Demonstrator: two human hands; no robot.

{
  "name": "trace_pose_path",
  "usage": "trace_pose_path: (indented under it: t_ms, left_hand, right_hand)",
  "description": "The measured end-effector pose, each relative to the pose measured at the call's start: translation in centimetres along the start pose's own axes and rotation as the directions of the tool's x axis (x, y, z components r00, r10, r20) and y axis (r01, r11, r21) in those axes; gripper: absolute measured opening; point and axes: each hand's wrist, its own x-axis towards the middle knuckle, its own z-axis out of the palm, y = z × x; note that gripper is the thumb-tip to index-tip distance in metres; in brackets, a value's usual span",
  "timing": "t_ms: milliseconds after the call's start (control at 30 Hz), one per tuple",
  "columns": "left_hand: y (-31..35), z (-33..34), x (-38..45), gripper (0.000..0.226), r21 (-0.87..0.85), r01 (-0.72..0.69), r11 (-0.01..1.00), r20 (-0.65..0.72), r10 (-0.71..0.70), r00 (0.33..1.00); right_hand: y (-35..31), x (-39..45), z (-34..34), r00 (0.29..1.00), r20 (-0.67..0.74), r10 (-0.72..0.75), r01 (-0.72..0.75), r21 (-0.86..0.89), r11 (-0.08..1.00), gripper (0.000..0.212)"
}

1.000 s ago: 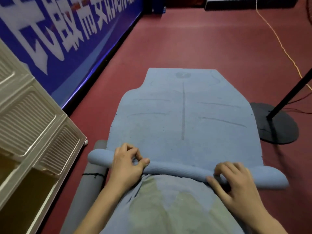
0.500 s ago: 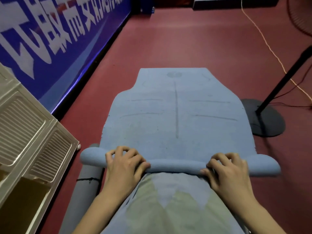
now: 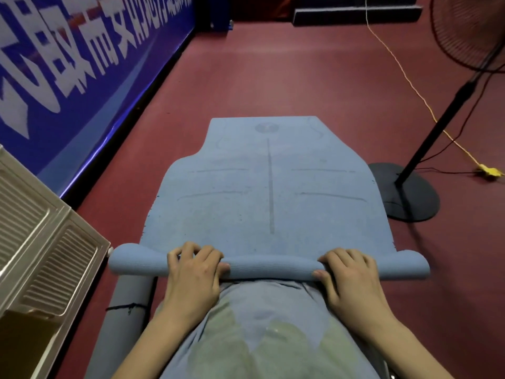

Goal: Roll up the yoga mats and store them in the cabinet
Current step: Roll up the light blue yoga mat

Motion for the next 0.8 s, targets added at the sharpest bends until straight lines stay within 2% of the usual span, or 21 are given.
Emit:
trace_pose_path:
  t_ms: [133,300,400,467,567,700,800]
  left_hand:
    - [-0.2,-0.5,1.1,0.031,-0.094,0.081,0.992,0.100,-0.072,0.992]
    - [-0.5,-2.4,-0.1,0.047,-0.116,0.077,0.990,0.306,-0.038,0.951]
    - [-0.3,-2.3,-0.3,0.052,-0.178,0.227,0.958,0.282,-0.172,0.944]
    - [-0.4,-2.3,0.3,0.042,-0.209,0.305,0.929,0.277,-0.243,0.930]
    - [-0.4,-2.0,0.9,0.039,-0.186,0.312,0.932,0.253,-0.262,0.931]
    - [-0.1,-2.0,0.7,0.034,-0.160,0.348,0.924,0.187,-0.318,0.930]
    - [-0.3,-1.7,0.7,0.040,-0.146,0.340,0.929,0.160,-0.317,0.935]
  right_hand:
    - [0.2,0.7,0.0,1.000,-0.008,-0.004,0.005,0.013,1.000,0.025]
    - [0.6,-1.1,-1.0,0.996,0.066,-0.064,0.060,0.055,0.997,0.023]
    - [1.0,-1.5,0.0,0.995,0.099,-0.012,0.000,0.113,0.994,0.020]
    - [1.0,-1.0,0.2,0.996,0.090,-0.004,-0.009,0.139,0.990,0.020]
    - [0.9,-0.5,-0.2,0.995,0.101,-0.017,0.001,0.157,0.988,0.016]
    - [0.2,-0.9,-0.9,0.999,0.051,0.017,-0.025,0.167,0.986,0.022]
    - [-0.4,-1.2,-1.1,0.999,0.035,0.022,-0.027,0.154,0.988,0.023]
